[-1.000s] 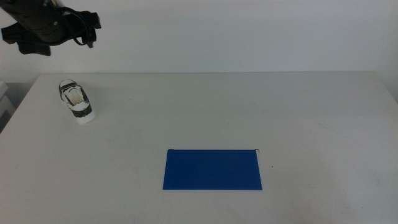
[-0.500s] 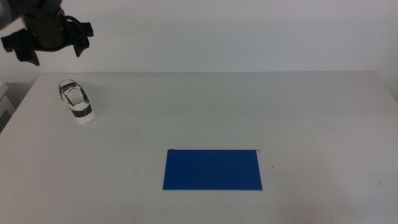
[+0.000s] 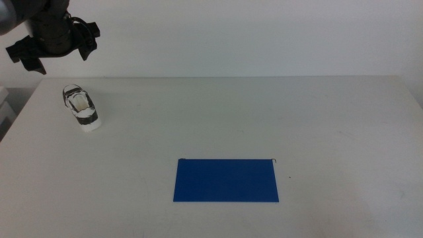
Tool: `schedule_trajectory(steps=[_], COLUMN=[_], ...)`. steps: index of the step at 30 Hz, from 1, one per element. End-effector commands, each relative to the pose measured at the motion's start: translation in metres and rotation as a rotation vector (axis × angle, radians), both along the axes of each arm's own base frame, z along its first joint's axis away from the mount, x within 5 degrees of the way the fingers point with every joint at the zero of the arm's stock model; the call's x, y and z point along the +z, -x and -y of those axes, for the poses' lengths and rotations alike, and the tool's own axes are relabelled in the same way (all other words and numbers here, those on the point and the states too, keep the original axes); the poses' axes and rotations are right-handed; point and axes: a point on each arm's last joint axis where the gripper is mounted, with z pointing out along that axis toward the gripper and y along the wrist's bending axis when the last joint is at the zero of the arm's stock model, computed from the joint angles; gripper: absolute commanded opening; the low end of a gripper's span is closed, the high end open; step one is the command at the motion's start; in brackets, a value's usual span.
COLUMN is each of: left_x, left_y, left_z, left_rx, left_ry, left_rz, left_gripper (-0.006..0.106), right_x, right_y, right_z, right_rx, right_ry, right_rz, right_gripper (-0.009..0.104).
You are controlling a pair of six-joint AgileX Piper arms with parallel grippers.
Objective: Use one arm to grab the shoe from the table and place it on the mat.
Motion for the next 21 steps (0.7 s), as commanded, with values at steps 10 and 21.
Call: schedule_trajectory(steps=[10, 21], left_x=[0.032, -0.006], left_y=[0.005, -0.029], left_z=[-0.001, -0.023], left_rx=[0.071, 0.209], left_ry=[0.058, 0.107], left_rz=[0.140, 0.031], left_gripper=[0.090, 0.090], right_x=[0.012, 0.012], right_y=[0.002, 0.002], right_z=[0.000, 0.000], right_rx=[0.000, 0.000], right_ry=[0.024, 0.024], right_rz=[0.109, 0.109], right_gripper=[0.066, 0.066])
